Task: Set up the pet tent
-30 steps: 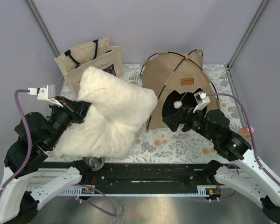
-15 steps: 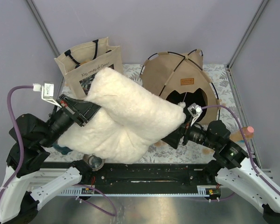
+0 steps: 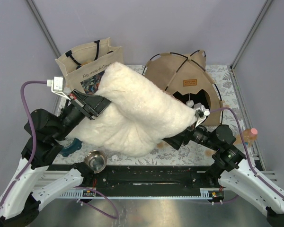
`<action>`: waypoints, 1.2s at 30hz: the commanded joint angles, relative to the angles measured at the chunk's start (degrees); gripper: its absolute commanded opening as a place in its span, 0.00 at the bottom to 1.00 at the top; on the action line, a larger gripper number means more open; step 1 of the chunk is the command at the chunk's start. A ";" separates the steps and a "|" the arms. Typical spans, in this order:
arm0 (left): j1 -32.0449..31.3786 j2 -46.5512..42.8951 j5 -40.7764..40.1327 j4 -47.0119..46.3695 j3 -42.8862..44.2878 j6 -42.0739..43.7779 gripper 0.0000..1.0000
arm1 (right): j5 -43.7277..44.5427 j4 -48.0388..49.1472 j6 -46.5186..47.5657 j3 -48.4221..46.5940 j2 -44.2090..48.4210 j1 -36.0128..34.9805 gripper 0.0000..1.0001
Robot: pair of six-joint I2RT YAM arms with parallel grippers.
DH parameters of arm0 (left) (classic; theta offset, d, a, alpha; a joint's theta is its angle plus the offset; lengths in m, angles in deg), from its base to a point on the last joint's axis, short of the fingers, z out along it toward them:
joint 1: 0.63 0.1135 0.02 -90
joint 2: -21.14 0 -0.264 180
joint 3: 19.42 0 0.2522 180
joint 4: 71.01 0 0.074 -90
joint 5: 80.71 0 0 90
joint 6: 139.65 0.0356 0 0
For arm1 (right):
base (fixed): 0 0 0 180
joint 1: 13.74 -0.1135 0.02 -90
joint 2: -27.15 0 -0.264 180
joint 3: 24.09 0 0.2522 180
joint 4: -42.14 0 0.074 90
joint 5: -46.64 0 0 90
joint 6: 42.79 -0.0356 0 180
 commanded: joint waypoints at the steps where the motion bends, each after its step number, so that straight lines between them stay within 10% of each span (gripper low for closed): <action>1: -0.08 0.50 1.02 -5.38 2.13 -2.50 0.00 | 9.11 5.88 7.18 -3.97 -0.09 -0.10 0.99; 6: -0.08 1.65 1.10 -3.09 3.02 -1.54 0.00 | 9.22 8.88 7.37 -5.63 -0.52 -0.01 0.95; 15: -0.43 3.58 5.92 -6.67 -8.21 2.86 0.00 | 15.44 -23.34 -5.55 -20.57 0.62 -0.10 0.35; 26: -26.95 15.25 -19.01 -15.30 -17.03 13.66 0.00 | 32.92 -55.27 -6.70 -23.66 0.27 -0.10 0.36; 36: -36.29 50.14 -34.66 -5.03 8.35 15.43 0.00 | 56.74 -60.39 -5.12 -22.69 -7.63 -0.01 0.29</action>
